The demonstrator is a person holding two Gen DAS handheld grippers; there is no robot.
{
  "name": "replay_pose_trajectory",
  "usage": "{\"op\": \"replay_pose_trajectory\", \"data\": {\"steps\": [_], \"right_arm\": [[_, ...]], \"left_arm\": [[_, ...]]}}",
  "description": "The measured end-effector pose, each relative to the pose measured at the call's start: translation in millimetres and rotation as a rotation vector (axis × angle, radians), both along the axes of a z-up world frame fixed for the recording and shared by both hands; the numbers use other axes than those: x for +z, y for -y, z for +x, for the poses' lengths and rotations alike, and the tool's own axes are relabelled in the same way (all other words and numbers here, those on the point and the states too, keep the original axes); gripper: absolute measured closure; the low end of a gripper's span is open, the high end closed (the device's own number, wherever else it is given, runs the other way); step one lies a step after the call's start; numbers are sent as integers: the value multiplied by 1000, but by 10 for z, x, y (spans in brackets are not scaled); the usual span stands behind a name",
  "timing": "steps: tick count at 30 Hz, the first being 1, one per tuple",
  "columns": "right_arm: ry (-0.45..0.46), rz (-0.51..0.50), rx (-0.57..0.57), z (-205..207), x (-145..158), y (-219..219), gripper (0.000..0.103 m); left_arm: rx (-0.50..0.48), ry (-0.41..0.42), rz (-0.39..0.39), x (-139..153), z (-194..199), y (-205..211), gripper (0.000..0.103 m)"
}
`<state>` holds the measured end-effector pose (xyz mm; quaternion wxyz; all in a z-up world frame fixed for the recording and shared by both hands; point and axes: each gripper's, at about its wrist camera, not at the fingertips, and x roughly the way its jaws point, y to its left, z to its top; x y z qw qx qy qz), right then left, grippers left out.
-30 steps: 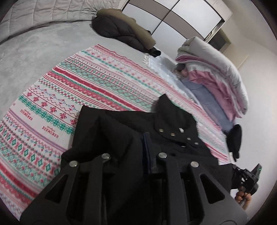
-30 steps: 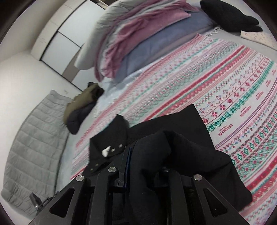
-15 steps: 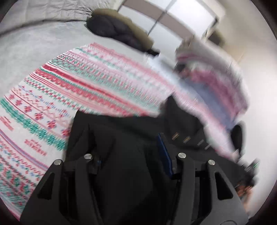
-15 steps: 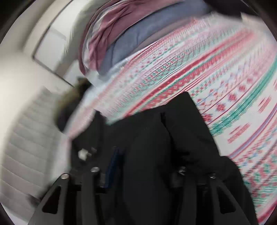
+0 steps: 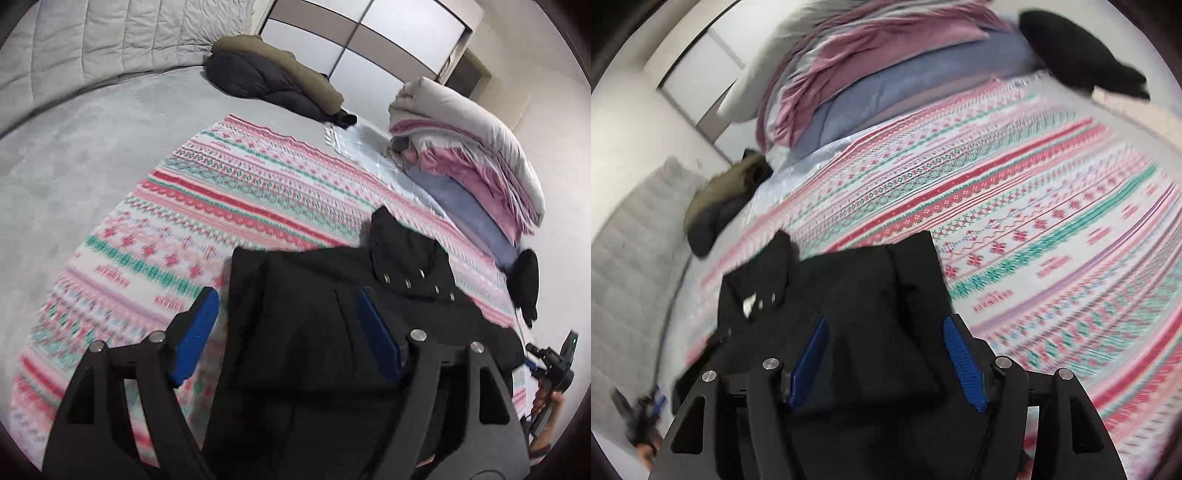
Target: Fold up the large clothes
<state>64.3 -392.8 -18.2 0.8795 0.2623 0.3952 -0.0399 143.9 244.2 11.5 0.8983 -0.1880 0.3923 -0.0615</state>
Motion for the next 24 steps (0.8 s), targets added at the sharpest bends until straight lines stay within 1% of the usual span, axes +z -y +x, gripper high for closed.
{"op": "replay_pose_trajectory", "data": {"steps": [1,2,3,4,5,6,7,9,10,12,13,16,18,20,21,22,23,24], "right_arm": [[-7,-21,24,-35,27,-65,36],[-28,-58,70,-87,48,-172,36],[-50,-83,105,-104,37,-273,36],[-99,-118,164,-135,-5,-408,36],[-128,-137,200,-153,-41,-499,35],[-164,-164,248,-153,-88,-617,35],[-200,-207,305,-160,-167,-776,35],[-258,-277,364,-105,-313,-994,35],[-285,-311,376,-80,-385,-1082,35],[-338,-384,390,25,-523,-1254,34],[-347,-406,399,71,-575,-1326,34],[-346,-428,399,239,-627,-1453,33],[-316,-406,378,350,-577,-1450,33],[-270,-340,334,523,-515,-1369,33],[-246,-303,301,621,-493,-1306,33],[-224,-281,280,674,-478,-1268,33],[-179,-252,250,744,-445,-1214,33],[-132,-232,222,779,-407,-1176,33]], "left_arm": [[-47,-2,1,36,-74,47,26],[-109,-13,23,58,-130,131,26],[-161,-27,51,64,-174,213,26],[-227,-50,98,45,-224,342,26],[-273,-70,137,7,-259,449,26],[-332,-103,184,-80,-287,595,26],[-374,-137,209,-167,-280,720,26],[-455,-221,245,-399,-251,931,26],[-470,-248,273,-486,-229,1020,26],[-468,-254,365,-622,-171,1184,25],[-467,-241,392,-635,-149,1245,25],[-478,-183,421,-606,-39,1372,24],[-464,-172,424,-593,93,1394,24],[-444,-166,409,-585,242,1380,24],[-429,-156,388,-576,331,1363,24],[-408,-132,360,-551,425,1347,24],[-382,-103,337,-512,491,1335,24],[-336,-41,302,-461,568,1299,24]]}}
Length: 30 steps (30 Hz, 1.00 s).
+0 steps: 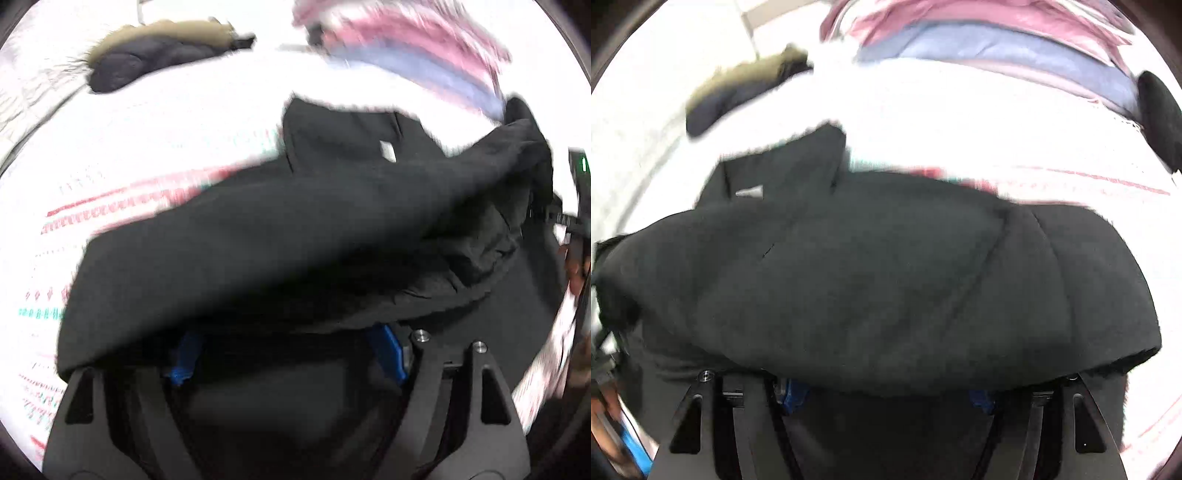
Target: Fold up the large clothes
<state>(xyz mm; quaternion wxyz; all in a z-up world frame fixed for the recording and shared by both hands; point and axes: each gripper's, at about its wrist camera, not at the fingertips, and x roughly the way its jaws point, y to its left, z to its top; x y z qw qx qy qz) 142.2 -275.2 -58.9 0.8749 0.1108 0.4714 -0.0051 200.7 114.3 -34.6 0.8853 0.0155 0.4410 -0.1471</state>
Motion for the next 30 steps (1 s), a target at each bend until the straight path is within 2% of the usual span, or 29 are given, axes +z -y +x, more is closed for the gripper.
{"op": "replay_pose_trajectory", "data": {"steps": [3,4,7,10,13,16,20,23,25,26,27,28,29,30], "right_arm": [[194,56,-58,-12,154,109,33],[259,69,-66,-60,212,146,33],[337,126,-124,-186,343,289,33],[418,197,-191,-404,480,585,33],[413,207,-243,-552,521,814,32],[367,182,-275,-638,533,1060,31],[219,74,-262,-287,412,1256,31],[157,34,-234,95,239,1275,31],[147,58,-210,243,121,1319,32],[135,69,-204,360,41,1314,35],[128,78,-195,430,-27,1314,40],[129,92,-180,520,-90,1271,61],[129,105,-159,552,-115,1238,88],[144,105,-143,553,-96,1187,93]], "left_arm": [[99,135,-103,137,64,-115,24],[122,158,-116,172,65,-143,24],[197,248,-132,332,5,-261,24],[213,266,-147,420,-34,-405,24],[267,227,-106,365,80,-594,24],[291,161,-88,285,220,-806,24],[332,21,-101,66,501,-1060,24],[318,-39,-173,-70,651,-1131,24],[308,-73,-212,-160,794,-1127,30],[304,-82,-213,-183,850,-1103,38],[302,-90,-214,-212,906,-1071,55],[300,-97,-218,-206,924,-1043,65],[304,-94,-228,-181,930,-1015,87],[306,-75,-242,-116,915,-998,96]]}}
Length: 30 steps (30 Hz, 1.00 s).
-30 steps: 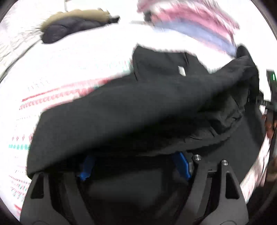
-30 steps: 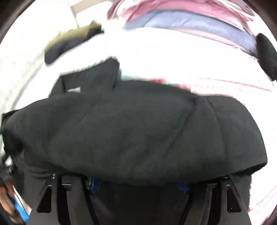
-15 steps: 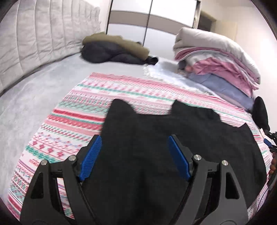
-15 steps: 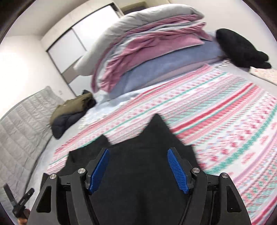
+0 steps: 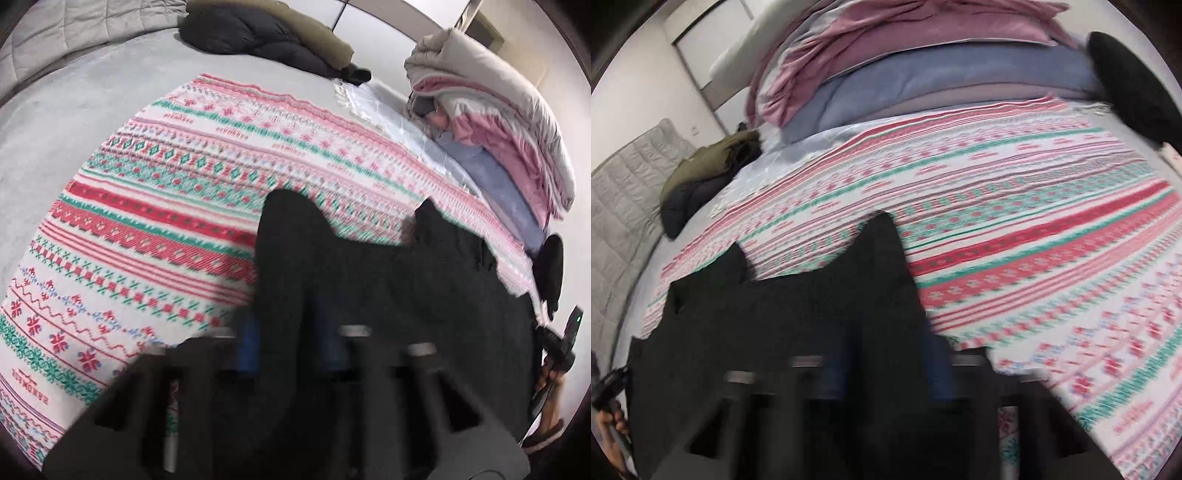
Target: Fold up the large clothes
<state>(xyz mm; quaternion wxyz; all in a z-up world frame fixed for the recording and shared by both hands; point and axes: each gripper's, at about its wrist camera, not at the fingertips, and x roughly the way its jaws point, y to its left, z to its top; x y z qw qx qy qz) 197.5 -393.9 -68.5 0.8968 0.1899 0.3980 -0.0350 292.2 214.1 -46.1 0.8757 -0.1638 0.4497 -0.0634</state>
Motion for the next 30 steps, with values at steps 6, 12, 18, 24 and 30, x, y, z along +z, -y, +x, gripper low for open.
{"op": "replay_pose_trajectory", "data": {"steps": [6,12,18,24,30], "right_arm": [[193,-122,-29,-123,558,-186,97],[238,-229,-86,267,802,-248,97],[36,-193,-86,782,56,-164,96],[-31,-122,-121,838,-93,-9,93],[38,-250,-94,635,335,-357,77]], "left_arm": [[30,231,2,711,-117,118,96],[81,261,43,770,279,137,96],[71,50,107,-109,696,156,96],[111,-15,96,-222,715,75,87],[140,94,196,302,450,230,55]]}}
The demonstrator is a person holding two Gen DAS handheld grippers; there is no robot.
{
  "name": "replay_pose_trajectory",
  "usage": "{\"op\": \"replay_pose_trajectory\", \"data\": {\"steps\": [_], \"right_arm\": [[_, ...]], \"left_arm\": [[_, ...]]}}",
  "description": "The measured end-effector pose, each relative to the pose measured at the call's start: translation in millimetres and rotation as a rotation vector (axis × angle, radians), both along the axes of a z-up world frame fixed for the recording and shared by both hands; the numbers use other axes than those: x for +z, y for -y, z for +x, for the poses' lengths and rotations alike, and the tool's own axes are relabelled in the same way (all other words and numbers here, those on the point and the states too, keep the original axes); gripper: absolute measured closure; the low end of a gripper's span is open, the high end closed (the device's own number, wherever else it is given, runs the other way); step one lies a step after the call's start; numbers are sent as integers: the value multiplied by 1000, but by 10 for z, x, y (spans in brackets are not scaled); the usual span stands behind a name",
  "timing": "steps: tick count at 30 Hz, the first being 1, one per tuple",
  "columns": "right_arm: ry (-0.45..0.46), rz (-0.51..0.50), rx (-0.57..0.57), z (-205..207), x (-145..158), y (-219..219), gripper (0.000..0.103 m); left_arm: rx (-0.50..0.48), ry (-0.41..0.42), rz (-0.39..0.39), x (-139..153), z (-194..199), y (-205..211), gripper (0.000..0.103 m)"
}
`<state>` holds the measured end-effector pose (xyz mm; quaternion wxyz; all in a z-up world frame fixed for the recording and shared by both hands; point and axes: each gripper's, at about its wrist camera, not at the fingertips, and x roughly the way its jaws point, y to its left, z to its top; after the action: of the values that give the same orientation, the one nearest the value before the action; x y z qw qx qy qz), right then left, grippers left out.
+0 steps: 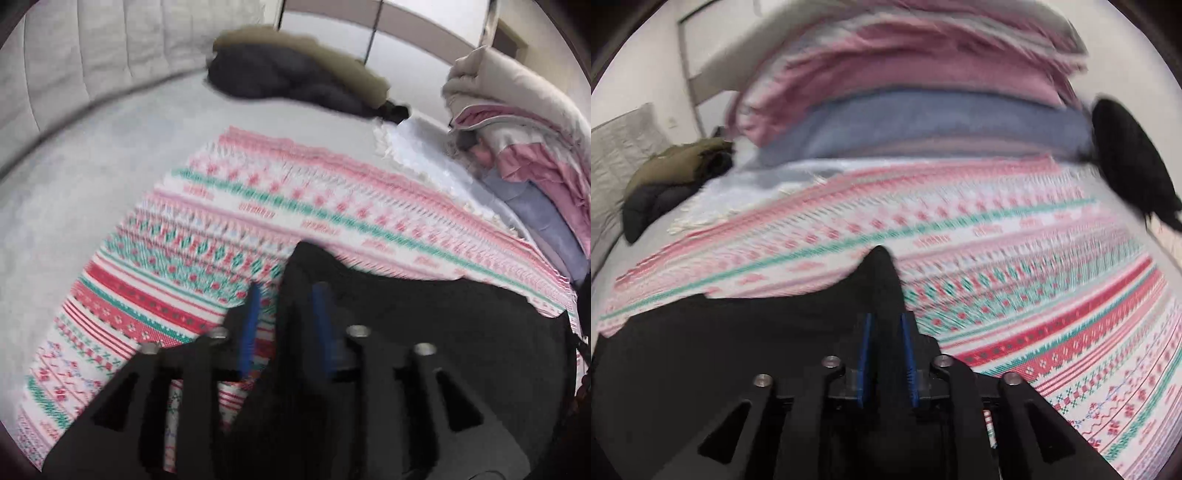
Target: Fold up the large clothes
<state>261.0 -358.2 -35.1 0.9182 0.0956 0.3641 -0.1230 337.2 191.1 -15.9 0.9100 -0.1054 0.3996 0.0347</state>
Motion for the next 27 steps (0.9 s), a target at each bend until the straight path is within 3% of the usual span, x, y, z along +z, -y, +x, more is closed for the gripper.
{"op": "replay_pose_trajectory", "data": {"steps": [1,2,4,8,11,14,16,18,22,24,27], "right_arm": [[16,-21,22,-9,88,-143,70],[24,-26,40,7,134,-239,56],[36,-14,129,56,205,-566,38],[24,-140,216,183,90,-1029,38],[-59,-184,223,335,-166,-915,38],[-153,-41,110,429,-377,-252,38],[-145,93,23,375,-386,189,38],[-168,59,-78,254,-311,440,38],[-109,72,-40,-67,-29,438,38],[-75,58,-3,-261,167,292,38],[-25,38,46,-548,444,10,33]], "left_arm": [[-26,11,-1,43,-7,57,51],[-69,19,-5,83,-16,167,47],[-145,9,-20,67,19,372,47],[-148,-80,19,-266,234,508,47],[-86,-156,29,-558,338,250,48],[-37,-155,-8,-563,319,-46,50],[20,-184,88,-549,319,-166,50],[26,-193,59,-514,256,-279,50],[1,-145,64,-252,-123,-253,45],[-22,-117,59,-76,-364,-143,28],[-52,-75,21,152,-678,-51,20]]}}
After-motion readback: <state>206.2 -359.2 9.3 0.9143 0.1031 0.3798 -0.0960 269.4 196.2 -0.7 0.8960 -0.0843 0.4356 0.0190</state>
